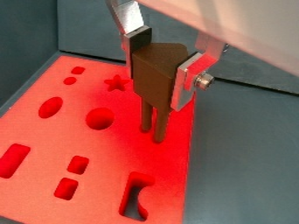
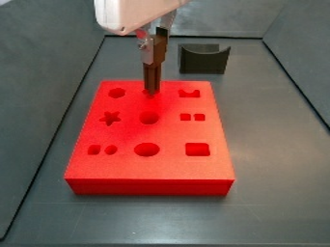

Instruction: Insert the 3 prong object.

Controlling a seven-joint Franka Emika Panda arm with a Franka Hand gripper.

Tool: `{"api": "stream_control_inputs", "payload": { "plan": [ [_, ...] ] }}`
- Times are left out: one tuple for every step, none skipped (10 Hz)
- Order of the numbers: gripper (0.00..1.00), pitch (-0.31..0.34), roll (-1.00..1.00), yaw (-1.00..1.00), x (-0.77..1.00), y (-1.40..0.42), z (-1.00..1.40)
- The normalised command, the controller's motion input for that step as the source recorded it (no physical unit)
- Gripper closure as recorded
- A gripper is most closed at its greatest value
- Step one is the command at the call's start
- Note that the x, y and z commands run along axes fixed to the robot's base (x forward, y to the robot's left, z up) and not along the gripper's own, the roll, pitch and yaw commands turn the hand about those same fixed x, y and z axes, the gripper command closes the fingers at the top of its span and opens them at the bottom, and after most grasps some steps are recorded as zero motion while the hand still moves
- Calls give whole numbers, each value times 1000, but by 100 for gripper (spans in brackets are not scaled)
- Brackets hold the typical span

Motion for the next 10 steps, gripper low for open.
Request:
{"api": "stream_control_inputs", "payload": {
  "plan": [
    [100, 7, 77, 0, 34, -103, -177],
    [100, 19, 103, 0, 9, -57, -200],
    [100, 29, 130, 0, 0, 0, -260],
    [100, 40, 157, 0, 0, 0, -291],
    [100, 41, 144, 0, 0, 0, -306],
    [100, 44, 76, 0, 0, 0, -54],
    [100, 0, 0, 0, 86, 0, -214],
    [100, -33, 0, 0, 0, -17, -723],
    [100, -57, 36, 0, 0, -20, -949],
    [100, -73, 26, 0, 0, 0, -1000]
  ]
}}
